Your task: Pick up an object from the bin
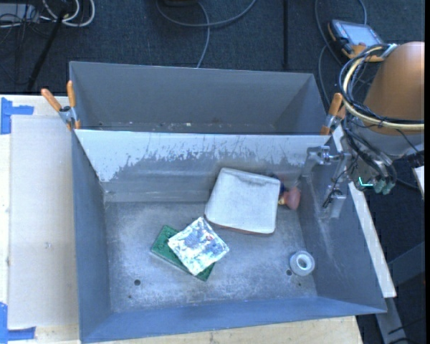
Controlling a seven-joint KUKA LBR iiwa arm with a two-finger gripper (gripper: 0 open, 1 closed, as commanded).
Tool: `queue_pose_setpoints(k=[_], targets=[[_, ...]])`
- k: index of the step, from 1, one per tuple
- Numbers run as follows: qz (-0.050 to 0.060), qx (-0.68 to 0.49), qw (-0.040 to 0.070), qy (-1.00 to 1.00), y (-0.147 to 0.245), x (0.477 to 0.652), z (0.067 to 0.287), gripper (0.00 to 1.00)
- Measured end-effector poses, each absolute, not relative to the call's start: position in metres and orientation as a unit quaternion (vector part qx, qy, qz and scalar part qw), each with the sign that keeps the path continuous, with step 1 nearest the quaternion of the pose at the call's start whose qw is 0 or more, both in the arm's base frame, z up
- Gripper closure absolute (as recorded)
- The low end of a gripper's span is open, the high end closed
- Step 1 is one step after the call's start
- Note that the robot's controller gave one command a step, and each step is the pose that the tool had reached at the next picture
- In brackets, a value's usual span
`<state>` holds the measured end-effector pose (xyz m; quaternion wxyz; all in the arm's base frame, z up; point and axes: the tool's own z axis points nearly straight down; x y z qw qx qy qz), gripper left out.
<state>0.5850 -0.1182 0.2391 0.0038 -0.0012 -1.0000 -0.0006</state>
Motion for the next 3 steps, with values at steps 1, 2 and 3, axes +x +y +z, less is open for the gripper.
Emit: queue_pose_setpoints(k=[1,2,3], targets=[[-0.001,0.087,0.003,-0.996,-0.109,0.597,0.119,0.0],[0.002,0.107,-0.003,-0.994,-0.073,0.604,0.076,0.0],[0.002,0.107,0.003,-0.994,-0.075,0.602,0.079,1.0]])
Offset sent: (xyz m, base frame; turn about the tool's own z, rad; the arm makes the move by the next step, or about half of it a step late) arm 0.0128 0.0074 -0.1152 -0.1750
